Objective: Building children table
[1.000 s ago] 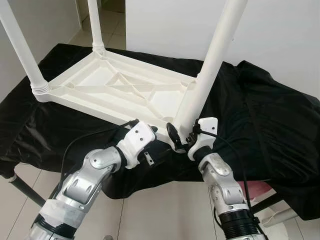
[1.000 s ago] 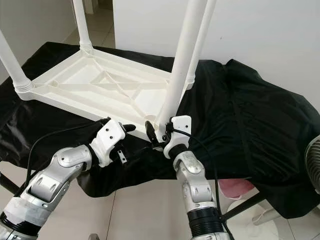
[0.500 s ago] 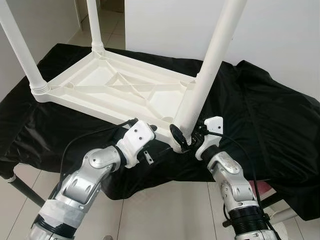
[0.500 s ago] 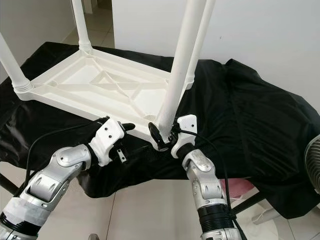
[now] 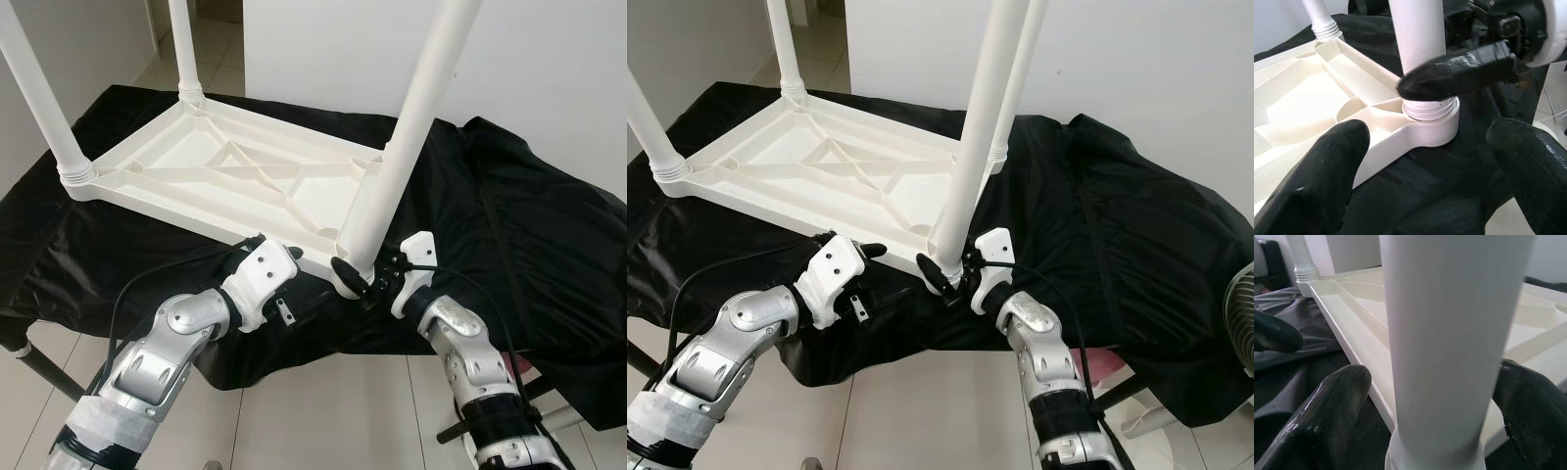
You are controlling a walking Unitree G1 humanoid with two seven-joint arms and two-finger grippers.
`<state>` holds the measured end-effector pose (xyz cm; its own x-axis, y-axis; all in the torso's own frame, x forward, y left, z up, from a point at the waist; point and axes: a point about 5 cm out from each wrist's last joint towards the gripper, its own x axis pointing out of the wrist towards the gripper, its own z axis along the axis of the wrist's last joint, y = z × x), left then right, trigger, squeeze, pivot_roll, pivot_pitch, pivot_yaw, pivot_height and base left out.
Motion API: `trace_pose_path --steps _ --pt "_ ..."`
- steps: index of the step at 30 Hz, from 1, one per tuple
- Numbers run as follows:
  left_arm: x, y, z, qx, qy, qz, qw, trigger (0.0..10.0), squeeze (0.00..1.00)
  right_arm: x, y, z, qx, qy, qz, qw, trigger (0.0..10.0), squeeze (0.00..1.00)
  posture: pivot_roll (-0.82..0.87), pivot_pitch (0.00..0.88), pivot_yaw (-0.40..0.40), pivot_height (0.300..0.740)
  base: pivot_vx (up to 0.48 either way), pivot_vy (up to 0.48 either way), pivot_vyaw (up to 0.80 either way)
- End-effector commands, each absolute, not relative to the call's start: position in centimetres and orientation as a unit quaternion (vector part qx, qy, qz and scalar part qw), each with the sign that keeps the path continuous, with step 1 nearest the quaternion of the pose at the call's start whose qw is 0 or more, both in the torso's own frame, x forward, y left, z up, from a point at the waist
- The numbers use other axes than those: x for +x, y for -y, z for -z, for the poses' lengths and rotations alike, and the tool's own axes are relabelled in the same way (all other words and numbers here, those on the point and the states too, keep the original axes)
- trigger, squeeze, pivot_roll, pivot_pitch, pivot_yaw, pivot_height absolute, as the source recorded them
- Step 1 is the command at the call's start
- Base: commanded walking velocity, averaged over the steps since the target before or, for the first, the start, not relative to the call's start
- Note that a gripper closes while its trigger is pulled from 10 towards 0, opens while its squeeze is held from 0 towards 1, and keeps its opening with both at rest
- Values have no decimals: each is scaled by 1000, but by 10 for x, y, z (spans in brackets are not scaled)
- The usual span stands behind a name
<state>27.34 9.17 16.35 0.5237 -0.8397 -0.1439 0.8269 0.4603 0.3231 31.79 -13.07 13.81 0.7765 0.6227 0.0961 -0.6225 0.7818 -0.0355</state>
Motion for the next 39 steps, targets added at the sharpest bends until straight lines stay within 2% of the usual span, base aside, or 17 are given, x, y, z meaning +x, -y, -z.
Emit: trace_pose_path --steps 1,18,19,20,30,31,36,37,39 --pt "269 -88 -163 182 15 525 831 10000 0 321 135 -137 -2 51 -335 941 10000 0 30 37 -68 740 0 0 0" --pt "273 -85 -163 199 14 535 821 10000 0 339 125 -135 -36 39 -376 925 10000 0 53 23 -78 740 0 0 0" --pt "274 -84 -162 197 14 535 821 10000 0 339 125 -135 -35 40 -380 923 7608 0 53 11 -84 740 0 0 0" --pt "275 -82 -164 195 18 533 823 10000 0 339 124 -133 -32 39 -383 922 0 0 49 6 -84 740 0 0 0" --pt "282 -76 -167 189 31 528 827 10000 0 333 127 -124 -16 41 -375 926 0 0 30 0 -88 740 0 0 0" --pt "283 -76 -167 189 32 529 827 10000 0 333 128 -123 -12 41 -369 928 7373 0 27 0 -84 740 0 0 0" --pt "283 -75 -167 189 32 529 827 10000 0 333 128 -123 -10 42 -365 930 7373 0 27 0 -83 740 0 0 0" --pt "283 -76 -166 189 32 528 827 10000 0 333 128 -123 -5 45 -356 933 10000 0 27 0 -86 740 0 0 0" --pt "283 -77 -166 189 31 527 828 10000 0 334 128 -124 -1 47 -344 938 10000 0 27 0 -88 740 0 0 0"
